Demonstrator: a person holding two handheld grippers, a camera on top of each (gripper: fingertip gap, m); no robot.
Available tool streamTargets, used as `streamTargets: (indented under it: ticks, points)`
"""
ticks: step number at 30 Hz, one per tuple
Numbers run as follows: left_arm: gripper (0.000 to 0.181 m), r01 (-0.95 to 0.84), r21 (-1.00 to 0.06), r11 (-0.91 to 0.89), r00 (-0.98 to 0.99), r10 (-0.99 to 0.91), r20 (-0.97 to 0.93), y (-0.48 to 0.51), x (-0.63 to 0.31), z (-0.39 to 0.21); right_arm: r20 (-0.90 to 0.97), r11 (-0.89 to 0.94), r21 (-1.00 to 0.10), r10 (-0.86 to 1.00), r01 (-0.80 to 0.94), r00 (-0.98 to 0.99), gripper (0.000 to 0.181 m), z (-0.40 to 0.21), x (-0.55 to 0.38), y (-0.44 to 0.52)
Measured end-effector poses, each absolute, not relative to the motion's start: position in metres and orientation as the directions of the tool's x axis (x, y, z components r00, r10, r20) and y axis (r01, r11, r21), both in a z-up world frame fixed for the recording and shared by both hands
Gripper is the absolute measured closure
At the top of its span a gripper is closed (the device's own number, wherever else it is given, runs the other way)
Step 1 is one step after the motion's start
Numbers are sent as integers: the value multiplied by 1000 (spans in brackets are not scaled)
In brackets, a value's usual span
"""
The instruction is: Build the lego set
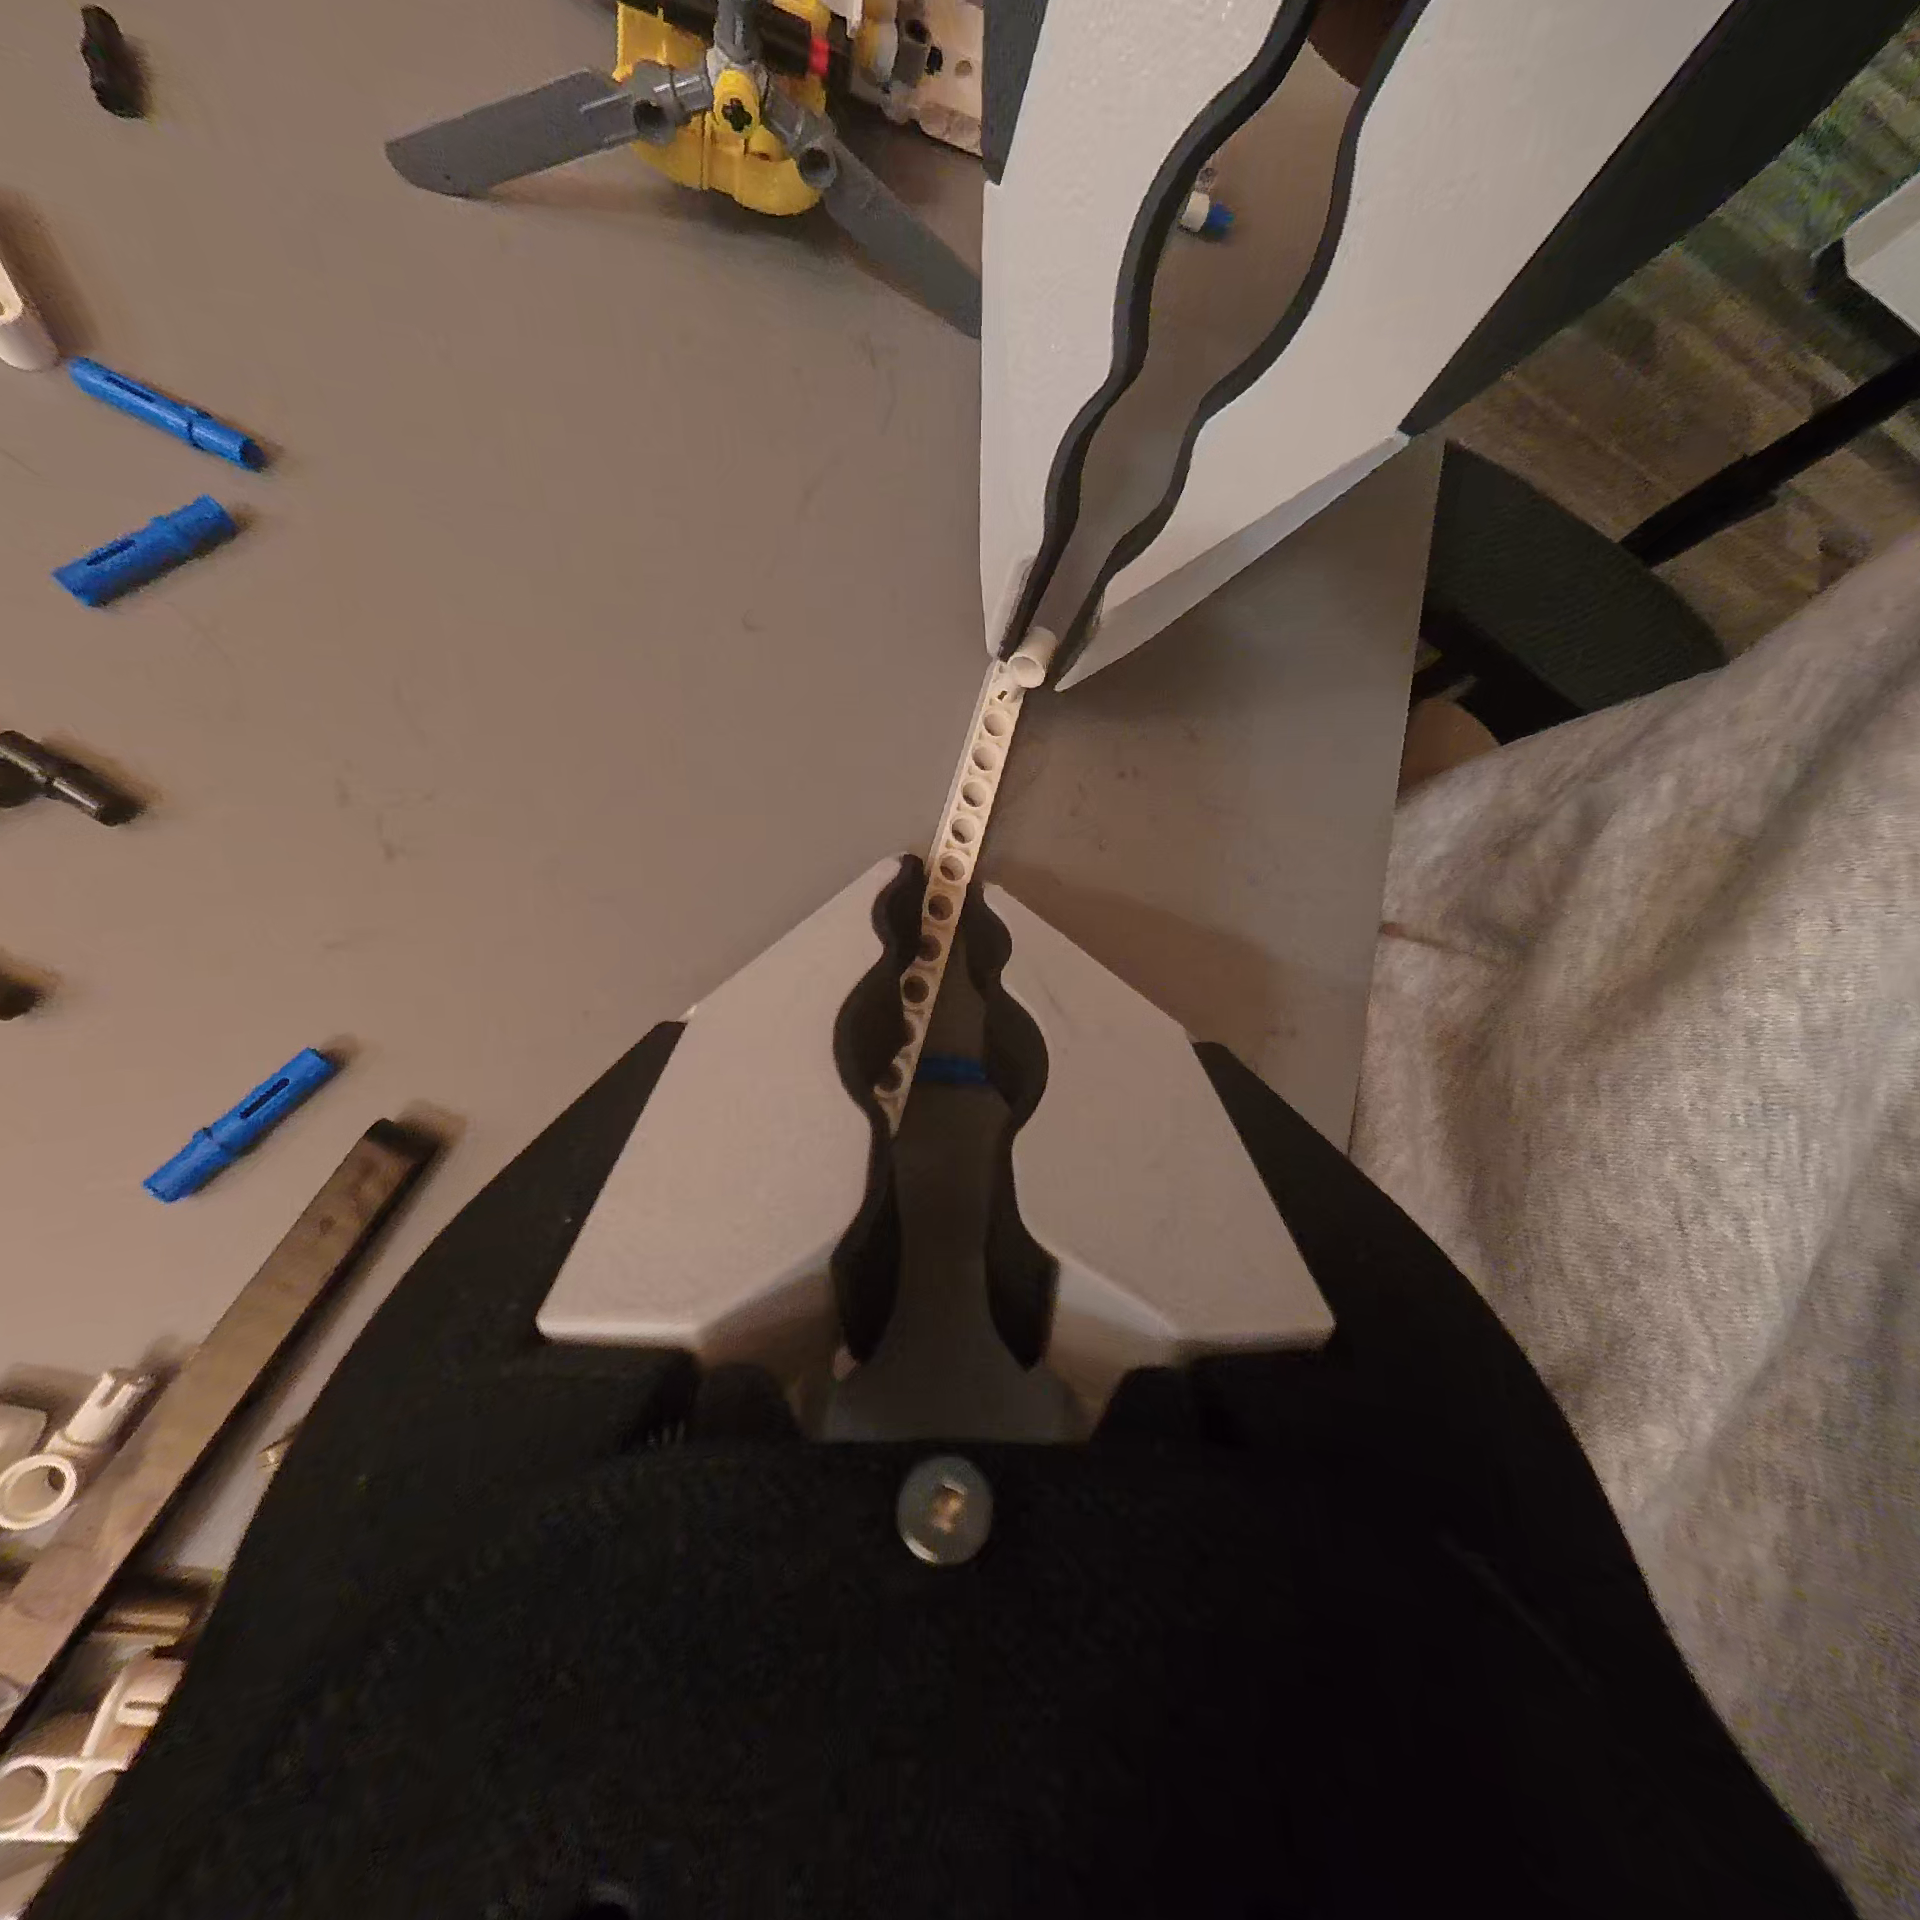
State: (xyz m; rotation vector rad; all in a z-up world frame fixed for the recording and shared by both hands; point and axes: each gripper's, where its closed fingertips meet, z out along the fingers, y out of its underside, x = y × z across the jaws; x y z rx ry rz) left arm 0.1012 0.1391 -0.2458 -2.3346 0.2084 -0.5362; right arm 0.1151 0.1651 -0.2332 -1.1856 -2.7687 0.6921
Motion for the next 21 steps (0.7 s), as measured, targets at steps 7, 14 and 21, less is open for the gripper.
streamTargets:
  ticks: [7, 14, 21]
  points:
    - [175, -2, -688, -726, 903, -297, 312, 139, 101, -246, -145, 632, -406, 669, 660, -729, 176, -233, 115, 165]
    - [176, 5, -686, -728, 899, -297, 321, 139, 101, -246, -153, 665, -411, 624, 623, -767, 176, -233, 116, 164]
    - [176, 11, -684, -730, 896, -296, 330, 139, 101, -246, -153, 706, -394, 582, 589, -799, 176, -234, 117, 163]
